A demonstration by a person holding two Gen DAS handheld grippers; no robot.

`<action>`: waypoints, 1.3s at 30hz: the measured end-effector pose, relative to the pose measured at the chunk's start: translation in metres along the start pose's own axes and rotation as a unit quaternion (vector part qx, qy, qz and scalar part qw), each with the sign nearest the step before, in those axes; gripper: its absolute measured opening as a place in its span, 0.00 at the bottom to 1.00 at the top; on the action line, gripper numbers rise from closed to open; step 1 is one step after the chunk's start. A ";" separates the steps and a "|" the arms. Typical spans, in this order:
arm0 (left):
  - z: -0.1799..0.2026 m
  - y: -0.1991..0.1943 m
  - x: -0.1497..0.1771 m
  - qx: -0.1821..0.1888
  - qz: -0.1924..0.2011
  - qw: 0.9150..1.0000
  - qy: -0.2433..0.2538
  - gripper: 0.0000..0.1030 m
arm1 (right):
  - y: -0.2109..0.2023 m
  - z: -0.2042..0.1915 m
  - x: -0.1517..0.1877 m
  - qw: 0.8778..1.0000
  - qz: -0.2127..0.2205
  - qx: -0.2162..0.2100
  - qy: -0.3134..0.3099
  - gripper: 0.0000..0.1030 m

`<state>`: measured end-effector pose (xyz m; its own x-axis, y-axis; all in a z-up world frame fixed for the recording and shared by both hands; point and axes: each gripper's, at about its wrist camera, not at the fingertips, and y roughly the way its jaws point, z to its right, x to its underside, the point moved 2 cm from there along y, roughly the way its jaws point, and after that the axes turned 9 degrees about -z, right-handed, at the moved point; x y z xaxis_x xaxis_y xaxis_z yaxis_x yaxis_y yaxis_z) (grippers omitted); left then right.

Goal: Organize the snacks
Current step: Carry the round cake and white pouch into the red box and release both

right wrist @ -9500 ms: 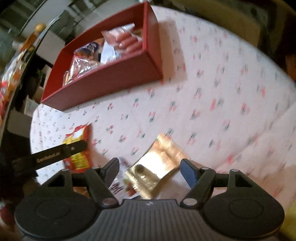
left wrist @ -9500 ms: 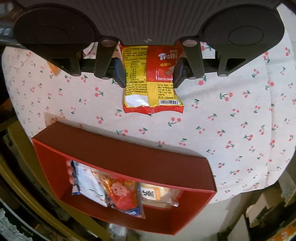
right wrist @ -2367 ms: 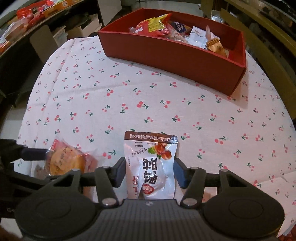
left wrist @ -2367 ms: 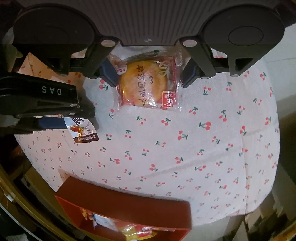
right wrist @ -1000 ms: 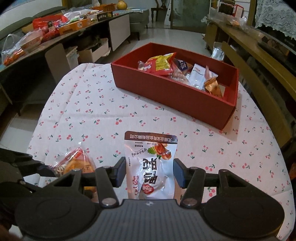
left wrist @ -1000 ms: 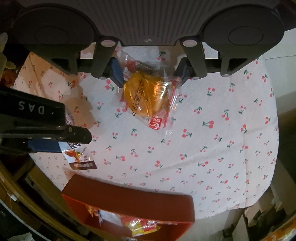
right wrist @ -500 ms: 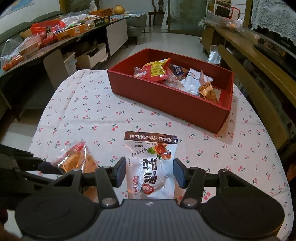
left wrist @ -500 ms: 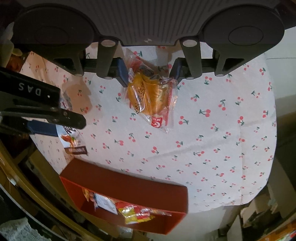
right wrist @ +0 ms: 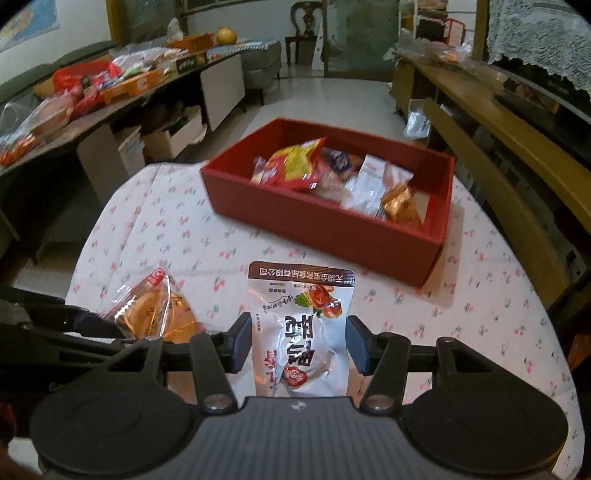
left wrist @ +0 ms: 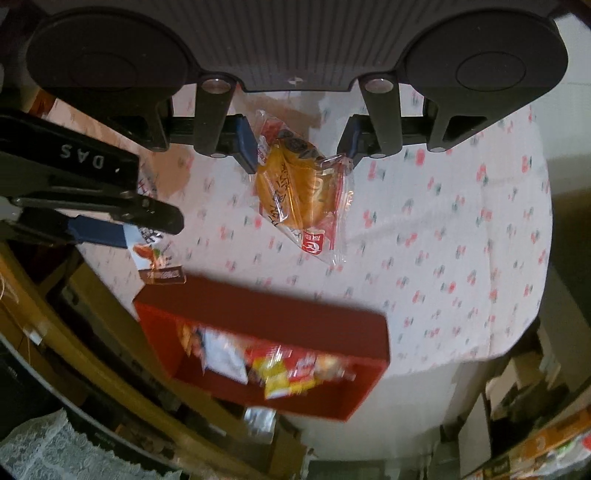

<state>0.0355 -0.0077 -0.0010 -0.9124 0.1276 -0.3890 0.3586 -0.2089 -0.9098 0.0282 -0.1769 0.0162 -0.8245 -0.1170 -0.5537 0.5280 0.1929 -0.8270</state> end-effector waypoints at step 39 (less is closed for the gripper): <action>0.028 0.068 -0.174 -0.020 0.061 0.998 0.011 0.52 | 0.100 0.095 -0.143 0.993 0.015 0.030 0.114 0.72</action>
<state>0.2133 -0.0715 0.0093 -0.8574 0.1247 -0.4994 0.4744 -0.1848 -0.8607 0.2177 -0.2334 0.0036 -0.8294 0.1134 -0.5470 0.5583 0.1330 -0.8189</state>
